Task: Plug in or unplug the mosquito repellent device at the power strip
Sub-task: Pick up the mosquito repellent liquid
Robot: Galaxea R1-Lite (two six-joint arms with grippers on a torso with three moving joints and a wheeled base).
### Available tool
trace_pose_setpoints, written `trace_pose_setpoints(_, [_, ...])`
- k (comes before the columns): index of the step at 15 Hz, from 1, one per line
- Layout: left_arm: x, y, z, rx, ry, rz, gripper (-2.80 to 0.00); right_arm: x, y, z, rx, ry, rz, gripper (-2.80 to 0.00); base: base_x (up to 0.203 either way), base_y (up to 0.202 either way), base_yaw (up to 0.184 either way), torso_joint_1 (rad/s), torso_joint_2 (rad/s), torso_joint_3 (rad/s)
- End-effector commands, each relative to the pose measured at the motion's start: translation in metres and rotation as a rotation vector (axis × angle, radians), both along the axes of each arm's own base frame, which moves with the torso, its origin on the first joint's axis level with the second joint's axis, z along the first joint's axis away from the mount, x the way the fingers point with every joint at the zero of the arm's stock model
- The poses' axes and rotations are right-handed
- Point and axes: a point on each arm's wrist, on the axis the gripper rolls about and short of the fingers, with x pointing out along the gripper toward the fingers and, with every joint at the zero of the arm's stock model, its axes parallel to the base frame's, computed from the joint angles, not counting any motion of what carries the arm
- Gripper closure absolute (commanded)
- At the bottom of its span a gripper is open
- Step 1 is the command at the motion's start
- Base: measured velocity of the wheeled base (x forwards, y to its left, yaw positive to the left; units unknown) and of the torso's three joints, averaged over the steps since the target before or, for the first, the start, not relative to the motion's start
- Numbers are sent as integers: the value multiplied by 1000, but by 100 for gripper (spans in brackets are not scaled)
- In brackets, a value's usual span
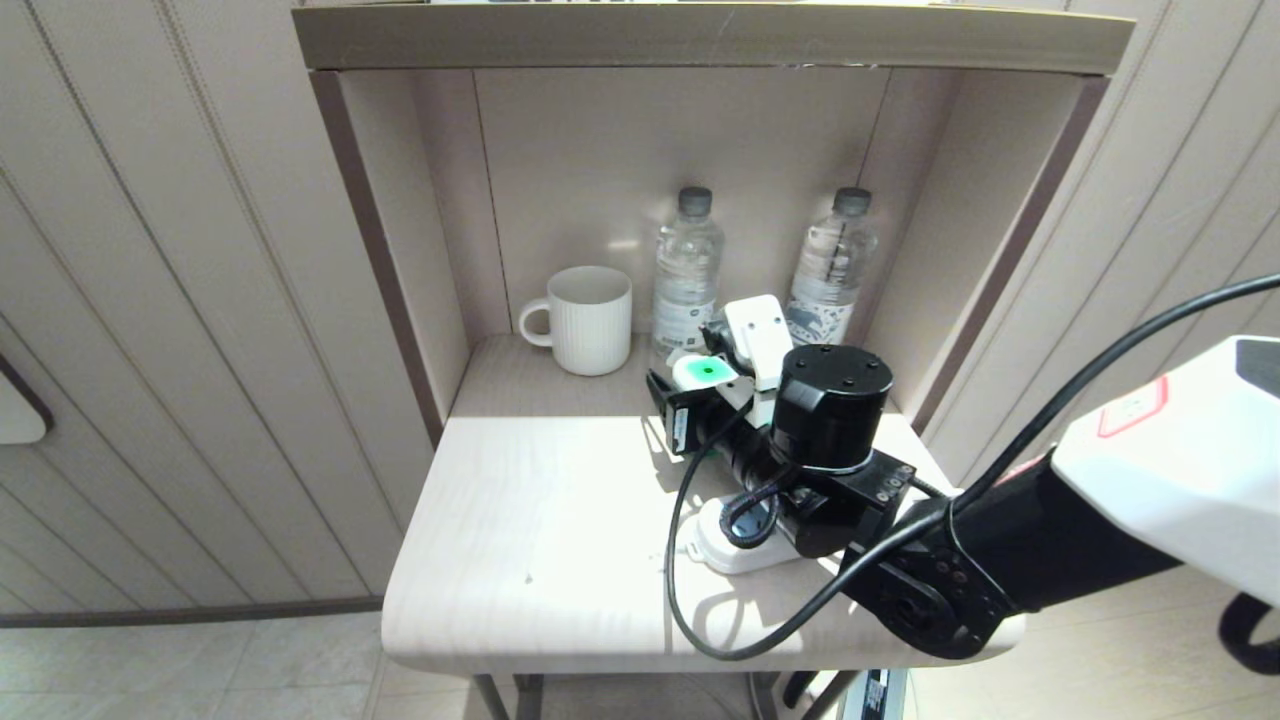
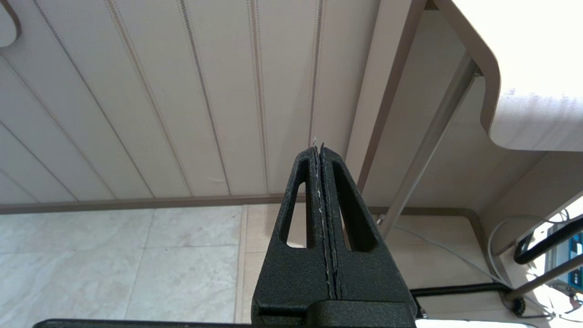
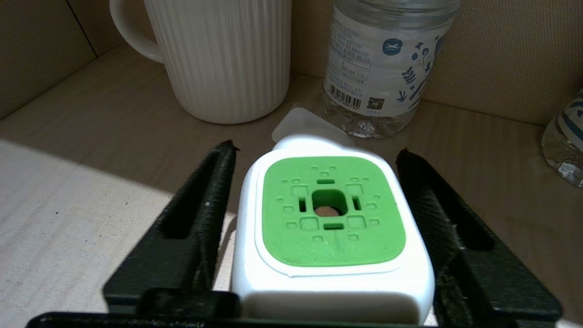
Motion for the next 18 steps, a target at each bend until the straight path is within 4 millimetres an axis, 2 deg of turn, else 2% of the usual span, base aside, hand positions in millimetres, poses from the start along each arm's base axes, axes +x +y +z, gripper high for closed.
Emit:
trace_pose_setpoints(1, [0, 0, 0, 0, 2, 0, 0, 2, 0, -1, 1, -4, -6, 0, 0, 0, 0, 0, 0, 0])
trace_pose_setpoints(5, [0, 0, 0, 0, 2, 1, 0, 4, 0, -4, -9, 1, -8, 0, 0, 0, 0, 0, 0, 0])
trace_pose_setpoints(11, [0, 0, 0, 0, 2, 1, 0, 2, -5, 7, -4, -17, -20, 0, 0, 0, 0, 0, 0, 0])
trace_pose_setpoints(18, [0, 0, 0, 0, 2, 1, 0, -33, -33, 89, -39, -25, -96, 0, 0, 0, 0, 0, 0, 0])
